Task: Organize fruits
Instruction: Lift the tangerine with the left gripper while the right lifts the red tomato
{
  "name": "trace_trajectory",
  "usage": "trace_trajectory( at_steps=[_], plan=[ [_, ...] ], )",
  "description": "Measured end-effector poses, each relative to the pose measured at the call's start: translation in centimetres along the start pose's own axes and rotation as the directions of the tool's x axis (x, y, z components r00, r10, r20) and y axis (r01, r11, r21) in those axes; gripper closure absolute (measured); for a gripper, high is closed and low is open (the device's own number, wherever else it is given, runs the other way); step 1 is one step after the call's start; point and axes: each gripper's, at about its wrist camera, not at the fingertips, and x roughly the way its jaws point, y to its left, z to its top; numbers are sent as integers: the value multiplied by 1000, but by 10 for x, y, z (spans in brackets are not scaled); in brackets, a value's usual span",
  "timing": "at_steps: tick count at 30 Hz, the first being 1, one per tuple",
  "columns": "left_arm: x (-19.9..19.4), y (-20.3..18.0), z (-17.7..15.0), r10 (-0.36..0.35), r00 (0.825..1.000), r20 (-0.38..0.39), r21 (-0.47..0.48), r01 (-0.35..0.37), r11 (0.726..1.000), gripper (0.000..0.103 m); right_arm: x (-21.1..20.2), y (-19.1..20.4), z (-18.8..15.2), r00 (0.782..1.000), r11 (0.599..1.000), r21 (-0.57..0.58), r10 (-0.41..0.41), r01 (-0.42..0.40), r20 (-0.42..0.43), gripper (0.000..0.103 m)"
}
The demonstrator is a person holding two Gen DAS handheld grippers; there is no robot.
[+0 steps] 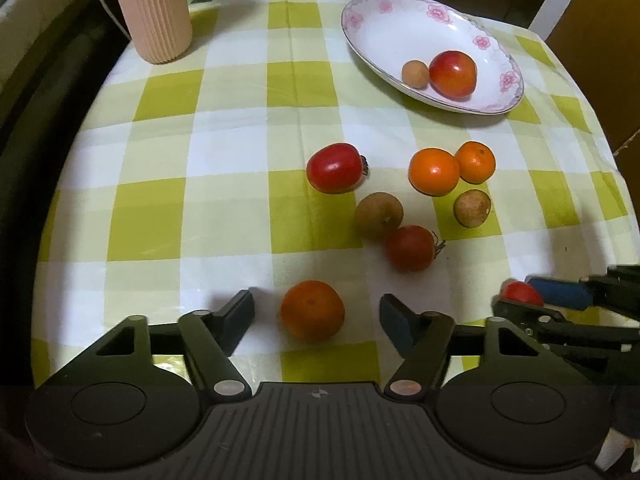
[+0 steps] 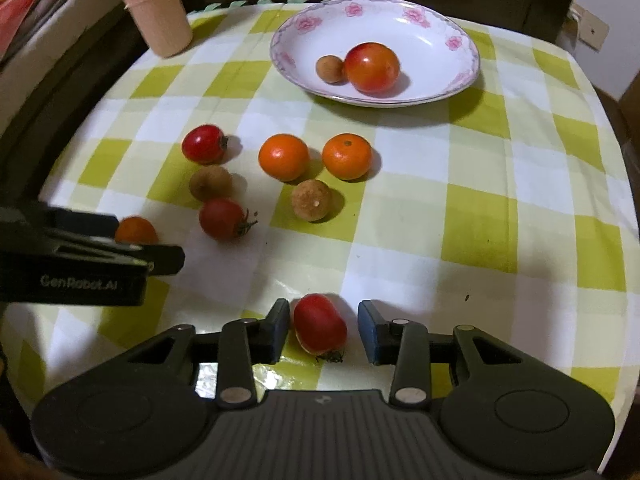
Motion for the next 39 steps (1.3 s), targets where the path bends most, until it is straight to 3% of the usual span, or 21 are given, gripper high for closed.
trace_trajectory(
  at_steps=[2,6,10,16,26,30,39],
  plan=[
    [0,0,1,15,1000,1,-1,-15,1000,39,0,2,-1,1000,1000,-14,-9,9,-4,76],
    [-2,-5,0,38,999,-1,32,-38,999,54,-2,-3,-5,1000,1000,7,-3,3,12,77],
    [-5,-8,-6,44,999,6,46,-44,998,62,-10,-19,-15,999,997,74,-3,1,32,77],
    [-10,-4,-10,22,1000,14,43,-22,999,63,-26,-20,-19,997,995,101,-22,14,77,77],
    [-40,-15,2,-92,992,90,74,85,994,63,-46,-12,-21,994,988,134,-86,76,70,77],
    [-45,-23,13,-112,988,106,88,103,991,62,-62,-10,-8,988,986,127,-119,106,102,77],
    [-35,-36,56,-128,985,118,101,116,988,63,-55,-29,33,983,984,168,-88,61,158,77]
  ],
)
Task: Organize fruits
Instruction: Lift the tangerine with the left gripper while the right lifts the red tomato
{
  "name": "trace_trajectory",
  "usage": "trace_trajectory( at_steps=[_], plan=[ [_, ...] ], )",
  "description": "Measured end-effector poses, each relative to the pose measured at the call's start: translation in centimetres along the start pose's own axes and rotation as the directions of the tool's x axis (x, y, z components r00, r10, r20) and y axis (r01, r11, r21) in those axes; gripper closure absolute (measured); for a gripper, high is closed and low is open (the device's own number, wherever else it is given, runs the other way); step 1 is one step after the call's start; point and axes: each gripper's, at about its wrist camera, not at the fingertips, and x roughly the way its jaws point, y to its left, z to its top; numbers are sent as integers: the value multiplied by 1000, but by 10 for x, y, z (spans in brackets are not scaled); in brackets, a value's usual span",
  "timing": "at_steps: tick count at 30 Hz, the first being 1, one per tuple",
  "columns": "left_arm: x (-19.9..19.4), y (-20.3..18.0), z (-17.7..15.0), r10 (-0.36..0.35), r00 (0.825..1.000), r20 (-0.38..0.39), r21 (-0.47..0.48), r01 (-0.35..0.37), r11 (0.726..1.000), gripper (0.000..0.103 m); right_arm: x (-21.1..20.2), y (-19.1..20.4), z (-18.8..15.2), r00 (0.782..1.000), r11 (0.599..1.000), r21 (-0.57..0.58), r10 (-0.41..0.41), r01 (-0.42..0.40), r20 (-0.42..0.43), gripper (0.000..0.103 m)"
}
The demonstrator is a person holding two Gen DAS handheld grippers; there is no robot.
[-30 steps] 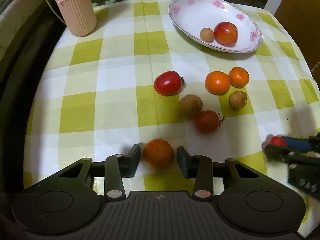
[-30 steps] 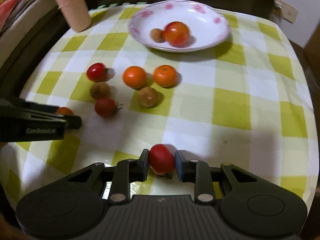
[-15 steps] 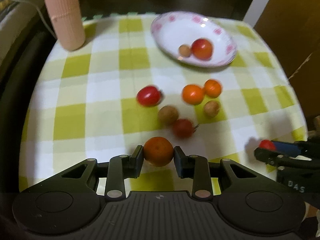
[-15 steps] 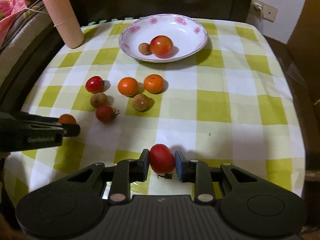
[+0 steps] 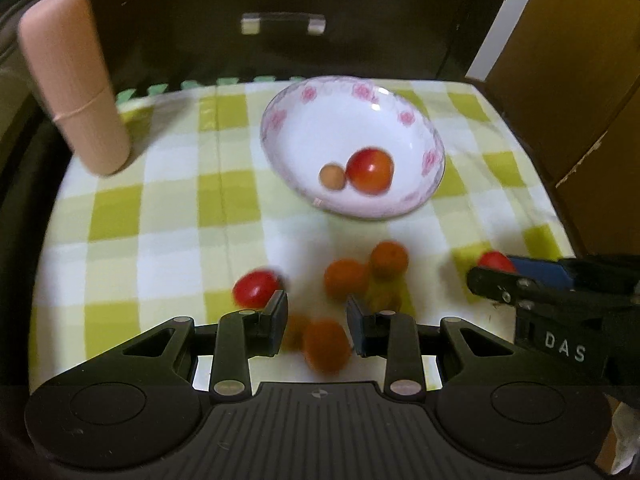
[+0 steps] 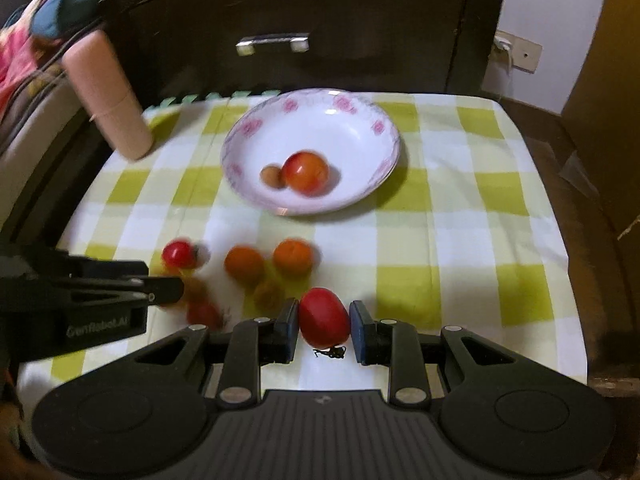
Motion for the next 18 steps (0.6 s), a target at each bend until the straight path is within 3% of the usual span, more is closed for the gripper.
trace_trajectory(
  at_steps=[4,8,11,18],
  plan=[
    [3,0,14,-10,1000,8,3,10,1000,62,5,-6,27,999,1000,18,10,-11,46,77],
    [3,10,-1,-16,1000,-21,10,17,1000,61,13,-15,42,998,997,66,30,-34,57,77],
    [10,14,-9,-50,997,-63,-23,48,999,61,18,-15,42,998,997,65,43,-46,48,77],
    [-2,0,-16,-72,997,-41,28,73,997,53,13,-7,25,998,998,24,59,-59,26,77]
  ],
)
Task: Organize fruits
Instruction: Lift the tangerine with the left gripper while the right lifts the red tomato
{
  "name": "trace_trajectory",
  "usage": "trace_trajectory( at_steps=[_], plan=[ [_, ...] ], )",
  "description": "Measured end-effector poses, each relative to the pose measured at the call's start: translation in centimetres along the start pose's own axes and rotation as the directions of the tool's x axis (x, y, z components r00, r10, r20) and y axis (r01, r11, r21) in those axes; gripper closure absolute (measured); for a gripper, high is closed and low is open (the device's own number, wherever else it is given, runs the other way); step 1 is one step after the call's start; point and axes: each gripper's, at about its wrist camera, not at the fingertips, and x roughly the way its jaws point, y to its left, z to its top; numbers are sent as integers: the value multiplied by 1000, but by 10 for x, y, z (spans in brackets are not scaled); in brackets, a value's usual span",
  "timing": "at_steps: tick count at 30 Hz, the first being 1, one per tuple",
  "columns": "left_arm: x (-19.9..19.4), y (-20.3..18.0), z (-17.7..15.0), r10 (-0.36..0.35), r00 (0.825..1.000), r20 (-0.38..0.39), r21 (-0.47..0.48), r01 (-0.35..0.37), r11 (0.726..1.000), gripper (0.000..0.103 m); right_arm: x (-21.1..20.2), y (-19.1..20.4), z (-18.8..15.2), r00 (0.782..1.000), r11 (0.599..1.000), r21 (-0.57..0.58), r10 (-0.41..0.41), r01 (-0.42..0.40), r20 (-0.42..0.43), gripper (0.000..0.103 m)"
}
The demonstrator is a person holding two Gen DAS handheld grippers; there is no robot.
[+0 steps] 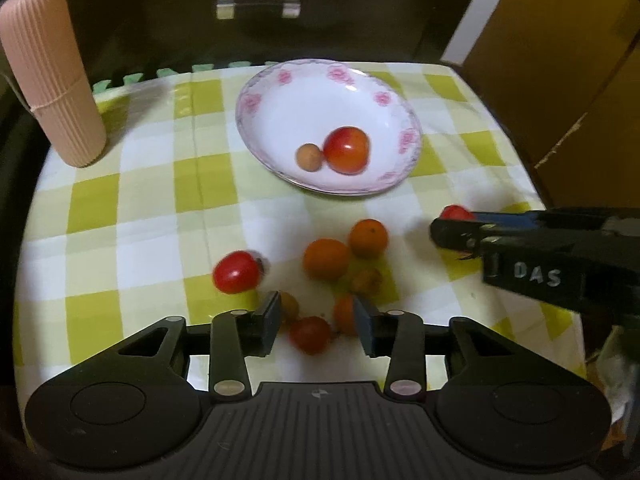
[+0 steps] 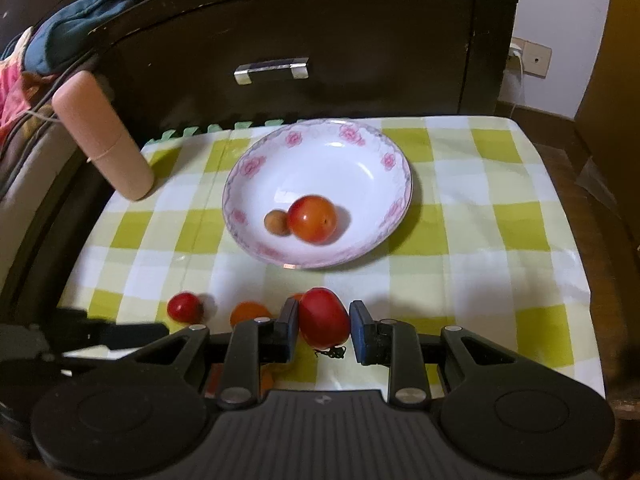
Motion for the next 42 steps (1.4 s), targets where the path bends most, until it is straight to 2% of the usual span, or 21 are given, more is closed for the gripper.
trace_trajectory(
  at_steps=[5,9,16,19,22,26,30,36,42],
  plan=[
    [11,-2,-12,24,999,-34,7,-24,1000,54,-2,-1,-8,1000,1000,-8,8,-8,-13,77],
    [13,-2,-13,0,999,-45,-3,0,1000,54,-3,0,-8,1000,1000,-8,14,-14,-12,77],
    [29,-28,-4,-22,998,-58,93,28,995,53,-3,-7,-8,1000,1000,11,5,-5,-10,77],
    [40,-39,-6,-6,997,-74,143,16,990,53,-3,-11,-8,1000,1000,22,0,0,-9,77],
    [50,-42,-5,24,997,-71,163,-12,987,42,-2,-16,-9,1000,999,31,-7,8,-14,77],
    [58,-40,0,45,996,-72,166,-32,986,40,1,-21,-9,1000,999,42,-17,17,-21,77],
    [70,-32,2,40,994,-104,132,-26,991,47,2,-24,-8,1000,999,50,-18,19,-23,77],
    [70,-36,3,48,994,-99,148,-33,988,53,5,-25,-7,999,998,52,-17,18,-27,77],
    [65,-37,-1,34,994,-106,141,-19,990,53,6,-25,-7,999,998,55,-16,18,-28,77]
  ],
)
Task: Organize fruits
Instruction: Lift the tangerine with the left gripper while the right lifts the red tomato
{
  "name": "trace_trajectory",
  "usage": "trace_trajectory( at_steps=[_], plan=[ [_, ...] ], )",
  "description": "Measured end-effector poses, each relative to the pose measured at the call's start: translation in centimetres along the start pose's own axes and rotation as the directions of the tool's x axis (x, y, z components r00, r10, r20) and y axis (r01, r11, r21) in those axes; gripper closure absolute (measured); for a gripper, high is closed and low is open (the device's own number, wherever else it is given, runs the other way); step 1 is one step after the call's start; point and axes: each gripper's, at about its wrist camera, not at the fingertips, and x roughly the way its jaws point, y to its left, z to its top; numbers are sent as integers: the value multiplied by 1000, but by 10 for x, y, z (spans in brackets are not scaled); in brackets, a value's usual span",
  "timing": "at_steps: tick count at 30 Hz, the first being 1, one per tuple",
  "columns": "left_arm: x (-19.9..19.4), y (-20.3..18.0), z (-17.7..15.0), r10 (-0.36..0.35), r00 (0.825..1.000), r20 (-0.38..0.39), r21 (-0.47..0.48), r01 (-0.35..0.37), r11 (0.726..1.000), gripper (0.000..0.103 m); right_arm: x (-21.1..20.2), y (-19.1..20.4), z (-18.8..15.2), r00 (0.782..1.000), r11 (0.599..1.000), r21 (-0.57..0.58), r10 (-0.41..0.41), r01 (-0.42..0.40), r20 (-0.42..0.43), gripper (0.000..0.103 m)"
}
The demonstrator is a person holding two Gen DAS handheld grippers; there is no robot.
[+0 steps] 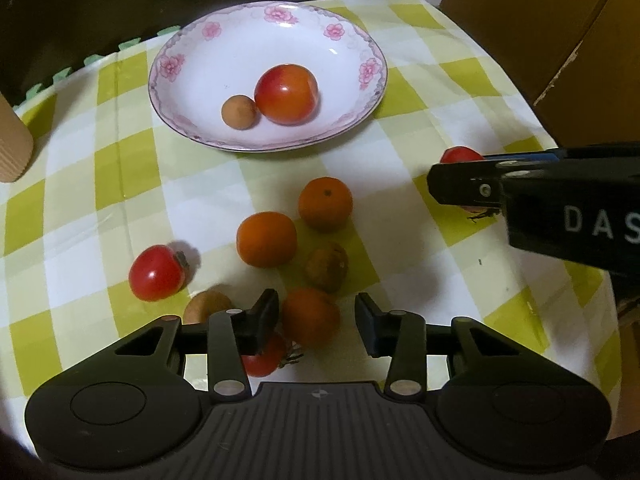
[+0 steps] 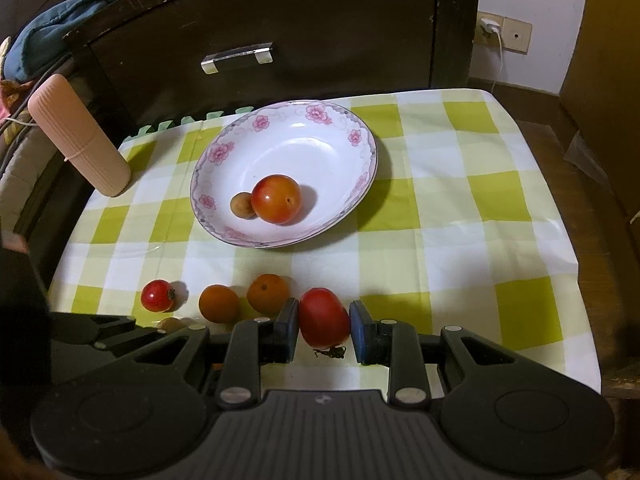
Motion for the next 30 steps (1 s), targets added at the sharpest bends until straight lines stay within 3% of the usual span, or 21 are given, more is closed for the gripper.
trace_trajectory(
  at_steps=[12,15,20,30],
  plan=[
    [2,-11,-4,25,1000,-1,32,-25,999,53,-1,1,-2,1000,1000,-6,-3,3,-3,77],
    [3,-11,-5,35,999,-3,28,-35,999,64,1,0,-2,1000,1000,-7,-6,6,-5,77],
    [0,-10,-4,38,999,10,26,-38,999,64,1,1,-1,1000,1000,-12,-8,8,0,77],
    [-17,7,5,-30,998,46,-59,33,998,64,-4,0,2,1000,1000,-5,-9,9,24,77]
  ],
)
